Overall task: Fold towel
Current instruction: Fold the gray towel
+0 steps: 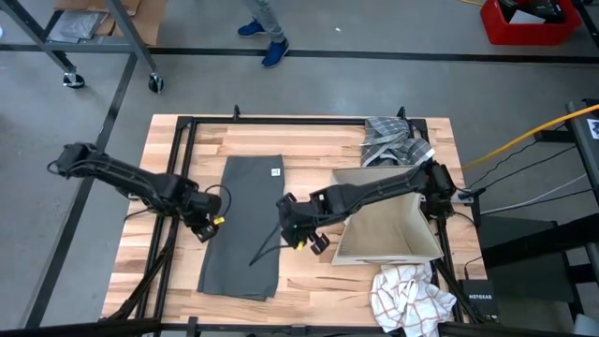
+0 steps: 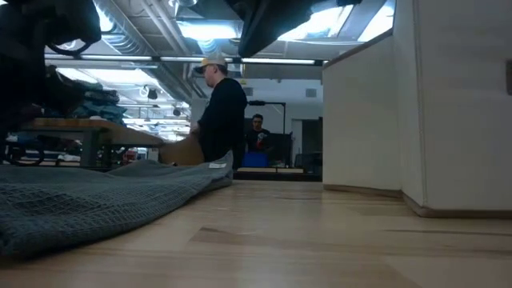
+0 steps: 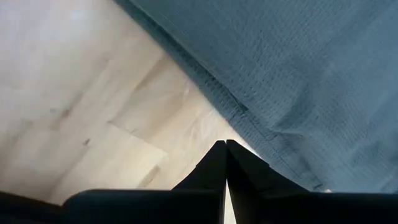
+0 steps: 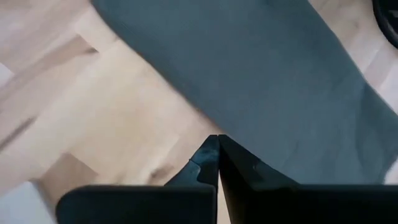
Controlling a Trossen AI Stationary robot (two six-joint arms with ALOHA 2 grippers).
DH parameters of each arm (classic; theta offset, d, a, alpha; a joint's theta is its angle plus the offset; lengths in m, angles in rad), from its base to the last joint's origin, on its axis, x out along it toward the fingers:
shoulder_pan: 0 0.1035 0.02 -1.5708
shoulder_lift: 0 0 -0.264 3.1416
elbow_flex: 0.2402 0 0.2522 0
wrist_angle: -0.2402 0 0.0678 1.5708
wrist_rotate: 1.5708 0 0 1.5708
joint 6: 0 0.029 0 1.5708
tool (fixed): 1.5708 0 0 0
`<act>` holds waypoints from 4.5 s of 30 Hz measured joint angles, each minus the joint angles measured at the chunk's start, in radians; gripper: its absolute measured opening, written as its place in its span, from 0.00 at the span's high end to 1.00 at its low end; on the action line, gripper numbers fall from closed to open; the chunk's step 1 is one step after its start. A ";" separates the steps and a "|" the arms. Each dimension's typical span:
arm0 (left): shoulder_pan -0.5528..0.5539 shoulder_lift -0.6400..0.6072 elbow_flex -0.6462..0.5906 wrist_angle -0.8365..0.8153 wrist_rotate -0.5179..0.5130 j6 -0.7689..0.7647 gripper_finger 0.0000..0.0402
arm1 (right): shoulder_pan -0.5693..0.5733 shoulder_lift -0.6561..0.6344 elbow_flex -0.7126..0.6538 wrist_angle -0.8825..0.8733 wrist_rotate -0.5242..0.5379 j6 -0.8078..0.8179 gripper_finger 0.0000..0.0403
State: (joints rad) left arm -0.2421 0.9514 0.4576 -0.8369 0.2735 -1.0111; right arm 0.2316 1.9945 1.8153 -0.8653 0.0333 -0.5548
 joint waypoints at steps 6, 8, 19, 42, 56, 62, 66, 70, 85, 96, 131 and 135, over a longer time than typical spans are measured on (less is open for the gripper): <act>-0.121 0.137 0.000 0.194 -0.001 -0.156 1.00 | 0.014 0.000 0.000 -0.020 0.000 0.034 0.96; -0.147 0.187 0.000 0.274 0.000 -0.186 1.00 | 0.011 0.000 0.000 -0.036 0.000 0.034 0.96; -0.155 0.424 0.005 0.553 -0.015 -0.174 1.00 | 0.011 0.002 0.000 -0.061 0.000 0.080 0.96; 0.046 0.330 0.011 0.560 -0.274 0.022 1.00 | 0.011 0.028 0.000 0.018 0.002 0.277 0.96; -0.050 0.165 0.014 0.538 -0.247 0.042 0.98 | 0.018 0.088 -0.001 0.185 0.080 0.295 0.96; -0.063 0.156 0.014 0.616 -0.307 -0.015 1.00 | 0.016 0.086 0.018 0.189 0.049 0.441 0.96; -0.070 0.142 0.015 0.839 -0.448 0.196 0.99 | -0.001 0.082 0.077 0.136 -0.045 0.508 0.96; -0.055 0.082 0.016 0.952 -0.516 0.398 1.00 | -0.023 0.054 0.126 0.081 -0.129 0.528 0.96; 0.009 -0.345 0.017 0.925 -0.605 0.803 0.99 | -0.117 -0.024 0.137 0.170 -0.153 0.530 0.96; 0.009 -0.381 0.017 0.920 -0.603 0.791 0.99 | -0.121 -0.021 0.137 0.255 -0.138 0.525 0.96; 0.009 -0.380 0.017 0.387 -0.603 0.790 0.99 | -0.100 -0.021 0.137 0.467 -0.078 0.599 0.55; 0.009 -0.381 0.017 0.307 -0.603 0.791 0.99 | -0.100 -0.023 0.137 0.447 -0.140 0.599 0.59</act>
State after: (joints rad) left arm -0.2329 0.5709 0.4747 -0.5295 -0.3290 -0.2205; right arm 0.1314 1.9717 1.9522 -0.4185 -0.1063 0.0442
